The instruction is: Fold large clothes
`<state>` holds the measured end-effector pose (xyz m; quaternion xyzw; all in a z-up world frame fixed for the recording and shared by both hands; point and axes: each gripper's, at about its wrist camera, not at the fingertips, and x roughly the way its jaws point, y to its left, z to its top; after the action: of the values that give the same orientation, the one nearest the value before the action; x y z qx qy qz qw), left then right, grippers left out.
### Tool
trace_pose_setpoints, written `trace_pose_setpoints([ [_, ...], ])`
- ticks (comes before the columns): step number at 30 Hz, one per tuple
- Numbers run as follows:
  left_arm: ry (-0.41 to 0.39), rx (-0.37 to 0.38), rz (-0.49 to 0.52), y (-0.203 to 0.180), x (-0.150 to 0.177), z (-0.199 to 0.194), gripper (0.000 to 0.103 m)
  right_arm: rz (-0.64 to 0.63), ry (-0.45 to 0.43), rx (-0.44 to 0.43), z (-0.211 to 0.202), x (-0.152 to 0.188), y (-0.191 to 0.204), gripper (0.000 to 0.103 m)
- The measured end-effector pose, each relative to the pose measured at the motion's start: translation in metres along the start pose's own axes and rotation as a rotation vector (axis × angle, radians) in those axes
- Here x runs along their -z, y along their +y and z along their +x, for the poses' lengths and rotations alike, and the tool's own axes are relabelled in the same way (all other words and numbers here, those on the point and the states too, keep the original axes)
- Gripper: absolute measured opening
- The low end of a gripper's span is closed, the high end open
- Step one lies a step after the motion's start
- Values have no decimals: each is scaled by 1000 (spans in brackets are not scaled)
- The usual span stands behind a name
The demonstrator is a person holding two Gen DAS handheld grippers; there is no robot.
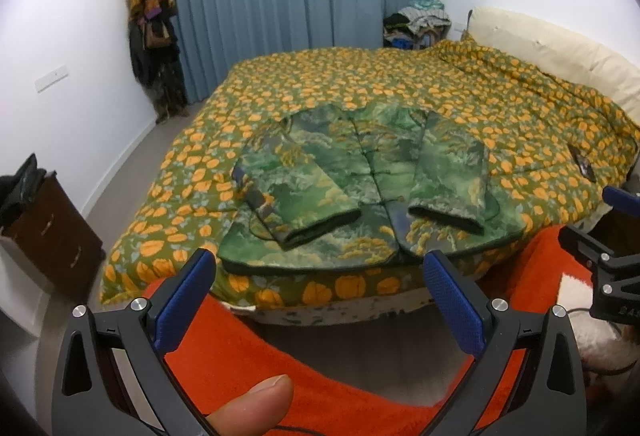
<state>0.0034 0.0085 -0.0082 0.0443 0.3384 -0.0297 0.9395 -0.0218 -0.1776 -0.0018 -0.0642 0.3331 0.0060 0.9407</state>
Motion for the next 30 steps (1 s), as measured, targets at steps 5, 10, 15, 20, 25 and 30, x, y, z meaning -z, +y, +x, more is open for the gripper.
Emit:
trace_pose_setpoints([
  [5,-14,-1,-4,0,2,-4,103,-6,-3,-1,-1,1,2,103],
  [10,-13,3,7,-3,2,-3,103,0,3,-1,-1,1,3,103],
  [15,-11,2,8,-4,3,-3,103,0,5,-3,0,0,2,103],
  [20,-3,0,11,-6,5,-2,103,0,6,-2,0,1,2,103],
  [25,-14,4,10,-4,4,-3,103,3,3,0,-1,1,0,103],
  [30,-11,6,11,-4,6,-4,103,5,2,1,1,0,-2,103],
])
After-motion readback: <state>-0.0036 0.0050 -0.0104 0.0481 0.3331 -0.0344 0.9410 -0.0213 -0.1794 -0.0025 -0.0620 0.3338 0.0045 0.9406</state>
